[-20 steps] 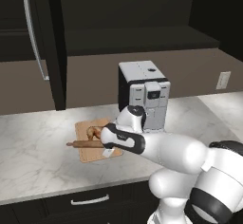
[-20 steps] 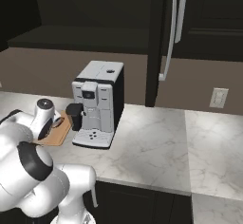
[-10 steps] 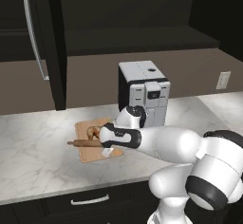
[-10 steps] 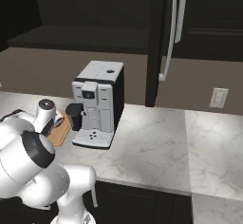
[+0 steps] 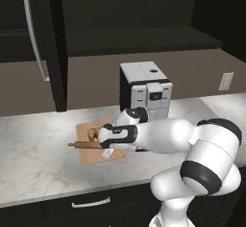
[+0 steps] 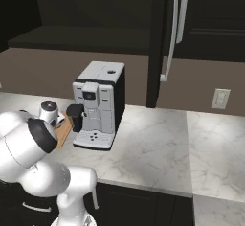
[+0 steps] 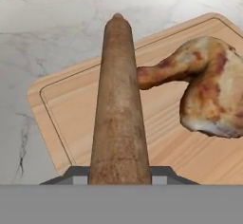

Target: Open the cabinet, retrieve the rolling pin, and place it next to the meat on the cutting board to prepare for tenderizing.

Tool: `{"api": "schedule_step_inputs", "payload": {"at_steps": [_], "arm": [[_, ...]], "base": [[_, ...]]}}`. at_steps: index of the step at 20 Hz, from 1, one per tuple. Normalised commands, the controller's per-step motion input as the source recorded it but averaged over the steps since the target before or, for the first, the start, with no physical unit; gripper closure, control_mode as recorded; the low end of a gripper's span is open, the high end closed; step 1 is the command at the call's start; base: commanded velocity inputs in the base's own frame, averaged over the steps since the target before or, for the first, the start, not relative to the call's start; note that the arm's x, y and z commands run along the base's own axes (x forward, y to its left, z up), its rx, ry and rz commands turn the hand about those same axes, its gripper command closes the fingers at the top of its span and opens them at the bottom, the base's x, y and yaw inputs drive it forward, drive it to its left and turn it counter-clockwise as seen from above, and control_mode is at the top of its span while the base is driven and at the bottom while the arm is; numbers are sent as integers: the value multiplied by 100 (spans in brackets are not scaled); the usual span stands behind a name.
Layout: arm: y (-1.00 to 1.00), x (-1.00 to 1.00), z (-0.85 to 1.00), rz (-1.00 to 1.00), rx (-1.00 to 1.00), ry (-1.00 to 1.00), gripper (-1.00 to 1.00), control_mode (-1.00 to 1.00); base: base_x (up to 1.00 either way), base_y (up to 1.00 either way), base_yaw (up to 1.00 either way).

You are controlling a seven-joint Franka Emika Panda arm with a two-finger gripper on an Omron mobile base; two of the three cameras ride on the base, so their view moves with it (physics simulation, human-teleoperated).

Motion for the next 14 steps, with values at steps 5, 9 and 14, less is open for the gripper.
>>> {"api": "schedule_step_inputs", "payload": {"at_steps": [5,9,14], "arm": [[0,15,-14,0,-1,1,100,-100],[5,9,-14,-1,-3,1,-100,-100],[3,-10,6,-2,-1,-1,-100,-100]], "base": [[0,0,0],[0,0,0],[0,0,0]]}}
